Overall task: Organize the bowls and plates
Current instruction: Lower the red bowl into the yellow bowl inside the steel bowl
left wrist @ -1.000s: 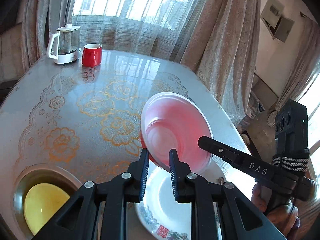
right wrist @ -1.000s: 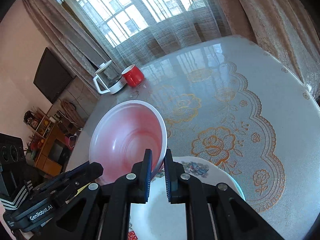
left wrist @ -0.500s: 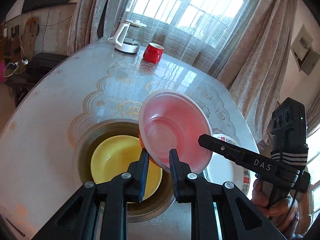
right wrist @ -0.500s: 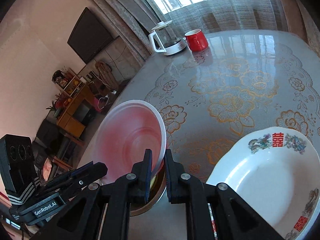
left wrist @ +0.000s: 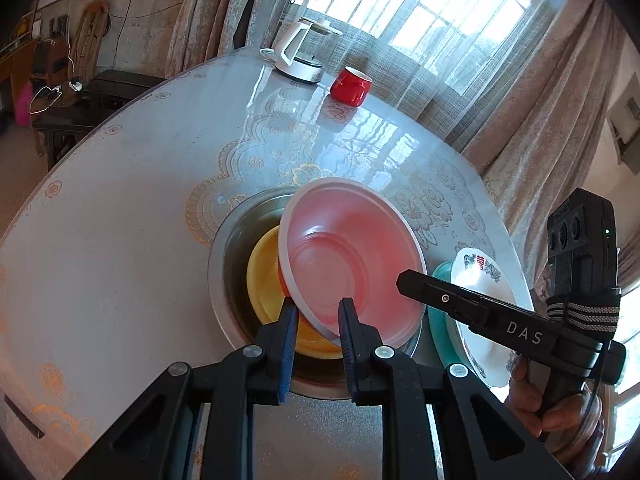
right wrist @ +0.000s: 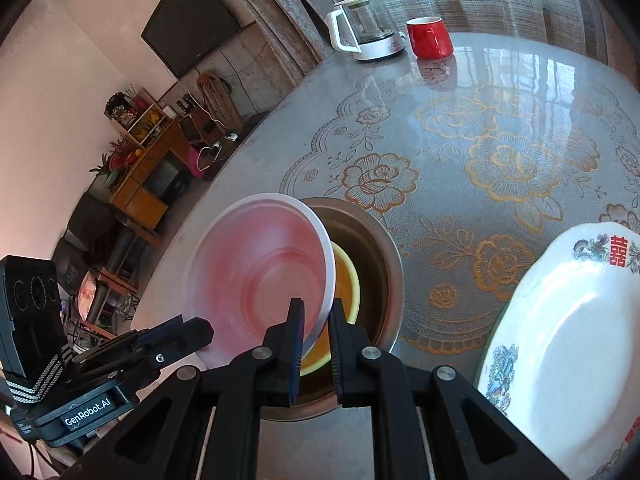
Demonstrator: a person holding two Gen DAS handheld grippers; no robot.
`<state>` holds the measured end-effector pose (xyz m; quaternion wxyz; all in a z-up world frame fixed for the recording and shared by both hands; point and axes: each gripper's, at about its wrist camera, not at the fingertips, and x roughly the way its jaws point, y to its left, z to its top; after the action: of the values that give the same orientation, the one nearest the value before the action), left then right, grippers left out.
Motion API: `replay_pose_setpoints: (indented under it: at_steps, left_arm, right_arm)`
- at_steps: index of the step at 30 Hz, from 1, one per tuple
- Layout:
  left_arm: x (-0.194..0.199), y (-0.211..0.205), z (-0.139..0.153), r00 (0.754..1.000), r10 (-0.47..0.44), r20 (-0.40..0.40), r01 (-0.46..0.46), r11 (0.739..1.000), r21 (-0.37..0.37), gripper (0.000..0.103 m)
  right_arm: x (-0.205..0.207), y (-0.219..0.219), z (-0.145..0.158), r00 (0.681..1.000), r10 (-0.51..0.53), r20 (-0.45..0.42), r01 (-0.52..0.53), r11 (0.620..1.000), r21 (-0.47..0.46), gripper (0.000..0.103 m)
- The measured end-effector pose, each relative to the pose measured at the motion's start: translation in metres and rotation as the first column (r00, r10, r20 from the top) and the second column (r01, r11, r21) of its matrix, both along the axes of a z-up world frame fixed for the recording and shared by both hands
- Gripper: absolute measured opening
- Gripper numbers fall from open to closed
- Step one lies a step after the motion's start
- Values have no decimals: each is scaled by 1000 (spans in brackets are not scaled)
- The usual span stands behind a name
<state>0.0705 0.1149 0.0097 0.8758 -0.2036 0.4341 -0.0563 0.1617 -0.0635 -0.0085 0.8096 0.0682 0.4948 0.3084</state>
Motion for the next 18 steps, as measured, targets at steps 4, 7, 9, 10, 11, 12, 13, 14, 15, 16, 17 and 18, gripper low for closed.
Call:
replay_pose_setpoints:
  at_steps: [4, 7, 9, 10, 11, 12, 13, 14, 15, 16, 17, 18]
  left_arm:
    - [0, 2, -8, 1000, -1, -22, 1, 1000, -2, 19]
    - [2, 4, -14, 999, -1, -36, 1, 1000, -1, 19]
    - [3, 5, -16, 999, -2, -45, 2, 1000, -2, 19]
    - [4, 5, -17, 999, -3, -47, 3, 1000, 0, 19]
    - [4, 6, -18, 999, -2, -49, 2, 1000, 1, 19]
    - [4, 6, -18, 999, -2, -50, 2, 1000, 1, 20]
    - [4, 7, -18, 999, -3, -50, 4, 1000, 1, 20]
    - [4, 7, -19, 999, -4, -51, 5, 1000, 3, 20]
    - [6, 7, -19, 999, -5, -52, 5, 1000, 6, 20]
    - [5, 7, -19, 999, -3, -53, 4, 1000, 11, 21]
    - [5, 8, -20, 999, 0, -54, 1, 1000, 17, 22]
    - [5, 9, -20, 998, 3, -55, -2, 1000, 19, 23]
  right_arm:
    - [0, 3, -8, 1000, -4, -15, 3, 1000, -19, 12]
    - [2, 7, -11, 1000, -7, -22, 7, 1000, -29, 12]
    - [2, 9, -14, 1000, -9, -27, 7, 999, -42, 12]
    - [3, 9, -15, 999, -10, -30, 9, 999, -44, 12]
    - [2, 11, -17, 999, -11, -31, 10, 999, -46, 12]
    - [1, 11, -17, 999, -11, -30, 10, 999, -50, 12]
    - [1, 12, -17, 1000, -12, -27, 11, 998, -55, 12]
    - [1, 12, -17, 1000, -14, -25, 12, 998, -60, 13]
    - [0, 13, -17, 1000, -15, -21, 13, 998, -64, 12]
    - [0, 14, -17, 1000, -16, -18, 15, 997, -70, 13]
    - [0, 14, -17, 1000, -19, -14, 18, 997, -78, 13]
    - [0, 14, -18, 1000, -26, -13, 24, 996, -86, 13]
